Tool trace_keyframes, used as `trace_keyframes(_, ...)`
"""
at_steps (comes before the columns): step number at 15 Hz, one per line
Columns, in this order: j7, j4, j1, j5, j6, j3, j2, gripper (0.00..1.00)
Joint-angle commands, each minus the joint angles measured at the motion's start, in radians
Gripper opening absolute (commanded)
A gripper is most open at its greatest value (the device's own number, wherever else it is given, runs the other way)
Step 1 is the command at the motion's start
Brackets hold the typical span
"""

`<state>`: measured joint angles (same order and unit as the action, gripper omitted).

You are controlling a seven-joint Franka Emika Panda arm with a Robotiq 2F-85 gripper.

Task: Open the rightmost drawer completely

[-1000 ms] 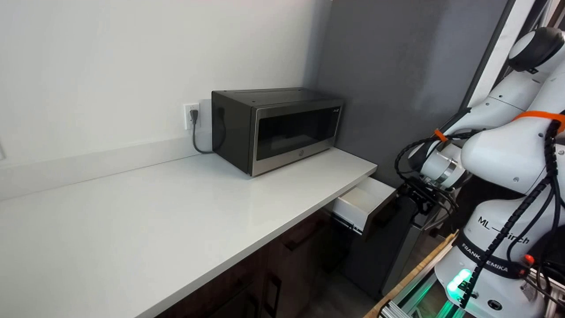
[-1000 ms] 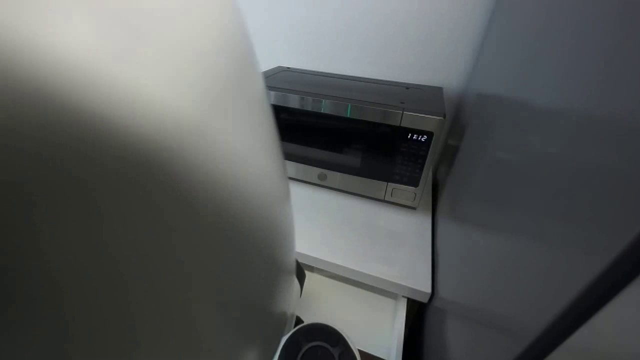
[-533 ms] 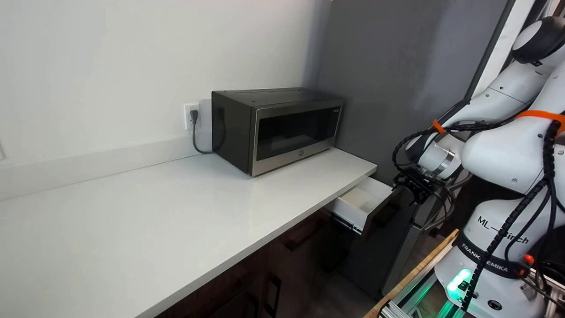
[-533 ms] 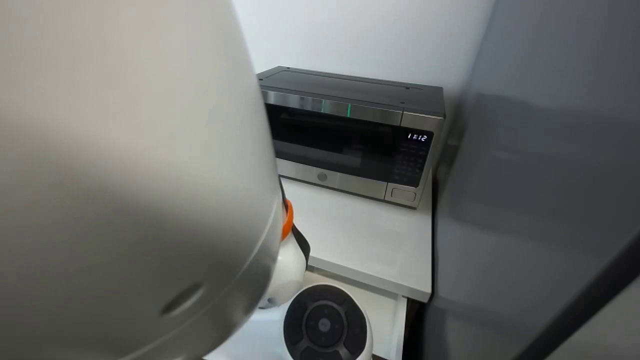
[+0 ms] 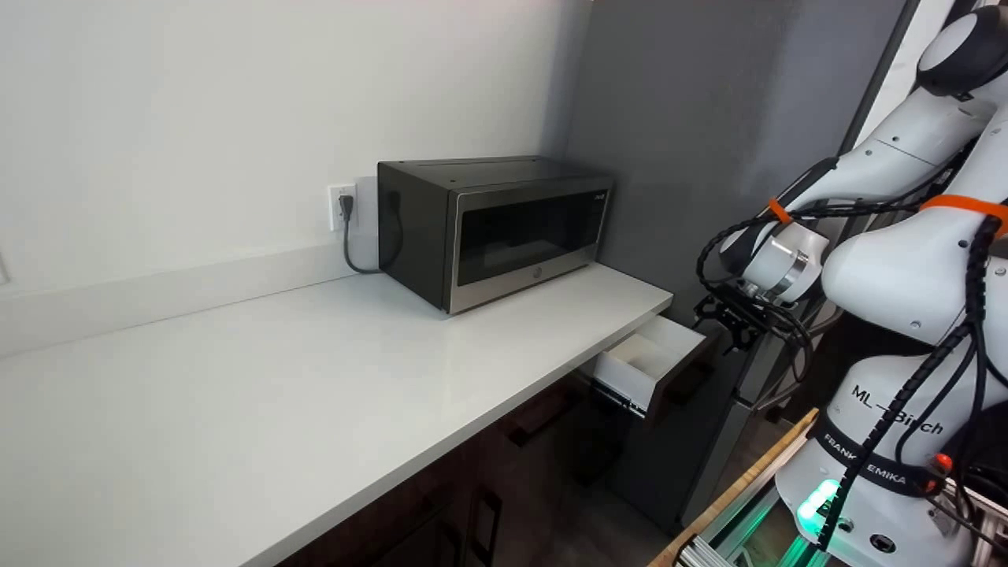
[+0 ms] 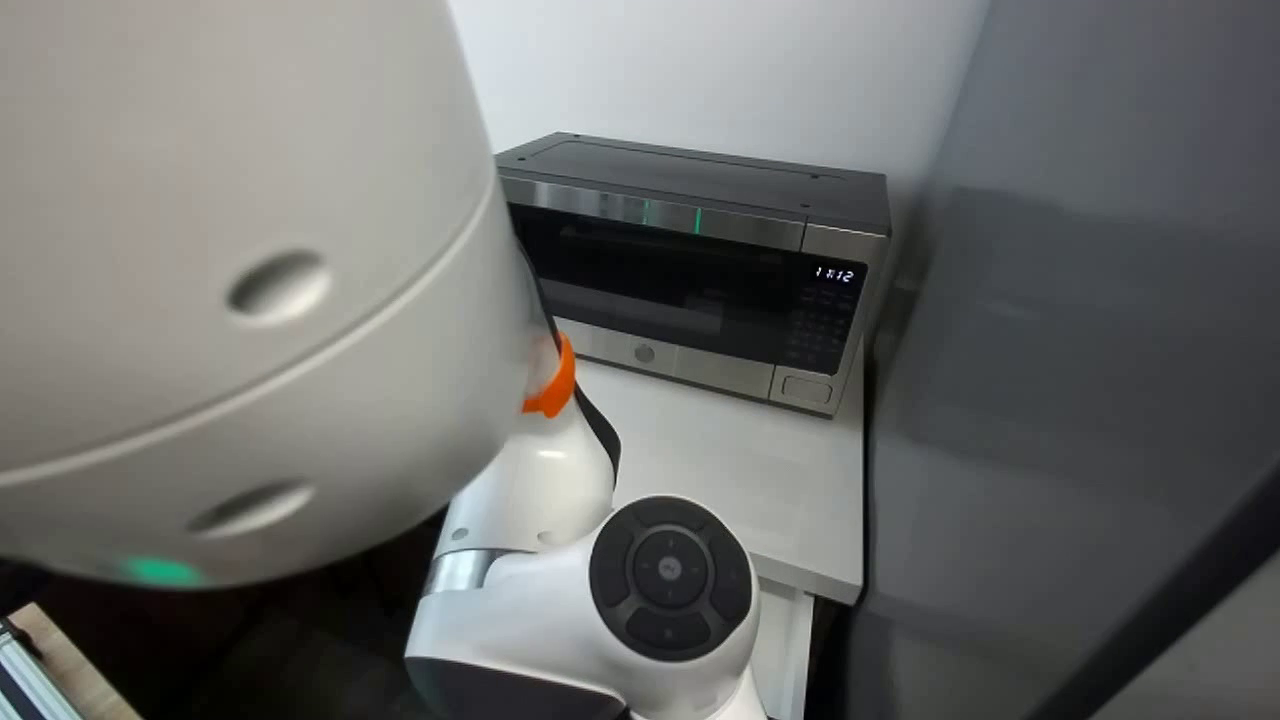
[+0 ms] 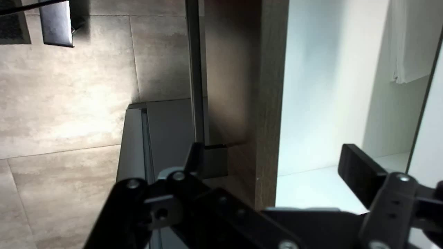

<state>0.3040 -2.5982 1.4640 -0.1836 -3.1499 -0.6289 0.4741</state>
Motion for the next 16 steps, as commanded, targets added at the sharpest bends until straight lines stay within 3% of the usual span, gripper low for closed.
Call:
trace_keyframes(1,-0.075,-0.041,-0.036,-0.038,0.107,0.007,-0.131,1.00)
trace_keyframes(4,-0.163,-0.056,-0.106,-0.054,0.178,0.043,-0.209,1.00)
trace_keyframes(5,-0.142,-0.069,-0.078,0.026,0.205,0.017,-0.228,1.00)
trace_keyframes(8,-0.218,-0.085,-0.081,0.062,0.256,-0.018,-0.277,1.00)
trace_keyframes(16,-0.461,-0.113,-0.075,0.056,0.342,-0.124,-0.384,1.00)
